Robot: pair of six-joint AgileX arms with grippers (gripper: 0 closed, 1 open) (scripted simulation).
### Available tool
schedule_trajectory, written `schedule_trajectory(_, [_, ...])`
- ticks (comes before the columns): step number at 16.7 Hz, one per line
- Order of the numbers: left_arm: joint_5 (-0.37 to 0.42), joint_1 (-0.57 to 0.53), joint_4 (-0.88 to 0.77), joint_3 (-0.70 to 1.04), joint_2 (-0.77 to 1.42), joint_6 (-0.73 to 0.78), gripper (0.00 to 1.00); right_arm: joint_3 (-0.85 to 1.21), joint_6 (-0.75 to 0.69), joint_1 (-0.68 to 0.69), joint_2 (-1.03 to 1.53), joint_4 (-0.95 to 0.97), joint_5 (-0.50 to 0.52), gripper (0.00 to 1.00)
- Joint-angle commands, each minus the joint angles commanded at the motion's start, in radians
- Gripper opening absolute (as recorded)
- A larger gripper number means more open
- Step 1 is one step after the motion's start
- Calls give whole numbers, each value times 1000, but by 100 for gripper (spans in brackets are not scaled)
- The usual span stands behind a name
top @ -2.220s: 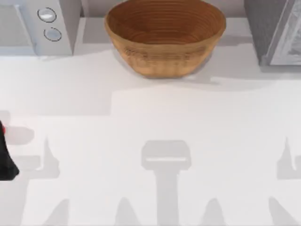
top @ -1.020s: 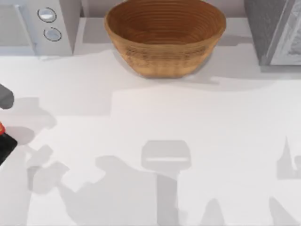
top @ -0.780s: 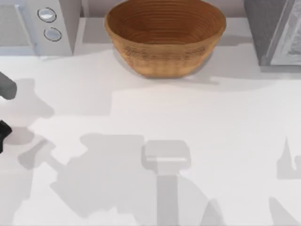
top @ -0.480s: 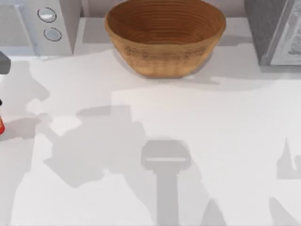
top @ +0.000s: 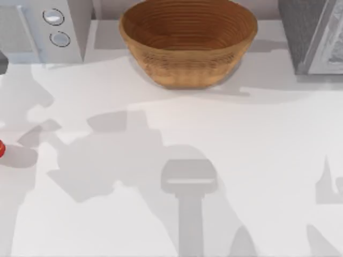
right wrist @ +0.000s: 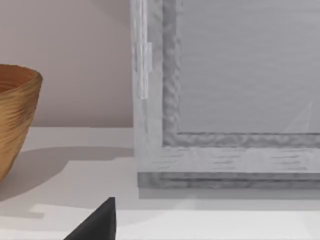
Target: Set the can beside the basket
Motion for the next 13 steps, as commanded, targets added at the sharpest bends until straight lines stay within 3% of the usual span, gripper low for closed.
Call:
schedule_trajectory(9, [0, 1, 204, -156, 44, 1, 100, 0, 0, 0, 0, 0, 0, 100])
schedule_trajectory(13, [0, 2, 222, -172, 50, 2, 100, 0, 0, 0, 0, 0, 0, 100])
